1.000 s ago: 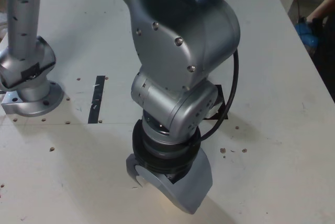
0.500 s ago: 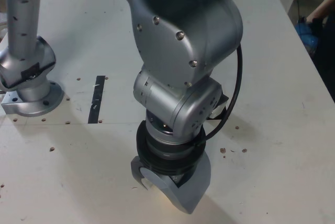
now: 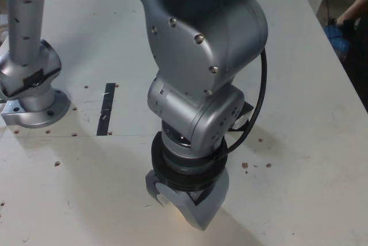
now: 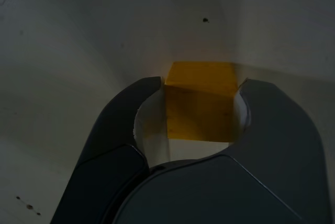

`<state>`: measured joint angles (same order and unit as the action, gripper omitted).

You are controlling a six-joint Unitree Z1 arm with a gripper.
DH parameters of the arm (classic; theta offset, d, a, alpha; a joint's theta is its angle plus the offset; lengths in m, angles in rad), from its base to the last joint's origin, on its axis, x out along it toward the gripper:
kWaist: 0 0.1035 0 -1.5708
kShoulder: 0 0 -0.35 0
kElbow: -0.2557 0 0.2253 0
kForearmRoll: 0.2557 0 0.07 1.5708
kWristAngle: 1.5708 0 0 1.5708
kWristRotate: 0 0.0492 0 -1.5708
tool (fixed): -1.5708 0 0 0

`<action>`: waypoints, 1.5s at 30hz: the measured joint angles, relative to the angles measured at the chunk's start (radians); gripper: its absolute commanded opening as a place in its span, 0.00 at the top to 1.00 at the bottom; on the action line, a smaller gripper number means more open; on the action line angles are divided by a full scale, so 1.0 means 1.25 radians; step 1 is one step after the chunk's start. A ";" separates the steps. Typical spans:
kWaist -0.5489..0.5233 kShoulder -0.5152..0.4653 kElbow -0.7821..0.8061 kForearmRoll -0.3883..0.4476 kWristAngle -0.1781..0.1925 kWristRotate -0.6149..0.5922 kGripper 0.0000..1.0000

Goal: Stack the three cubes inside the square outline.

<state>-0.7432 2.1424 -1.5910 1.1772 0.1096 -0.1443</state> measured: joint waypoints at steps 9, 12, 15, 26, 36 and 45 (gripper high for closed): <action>0.036 -0.113 0.017 0.115 0.046 -0.028 0.69; 0.093 -0.175 0.014 0.151 0.058 -0.023 0.69; 0.161 -0.201 0.007 0.172 0.065 -0.012 0.69; 0.352 -0.195 -0.027 0.189 0.076 0.000 0.69; 0.367 -0.166 0.004 0.121 0.069 0.019 0.69; 0.394 -0.131 0.035 0.048 0.051 0.050 0.69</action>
<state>-0.2512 1.9789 -1.5477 1.2374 0.1737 -0.0816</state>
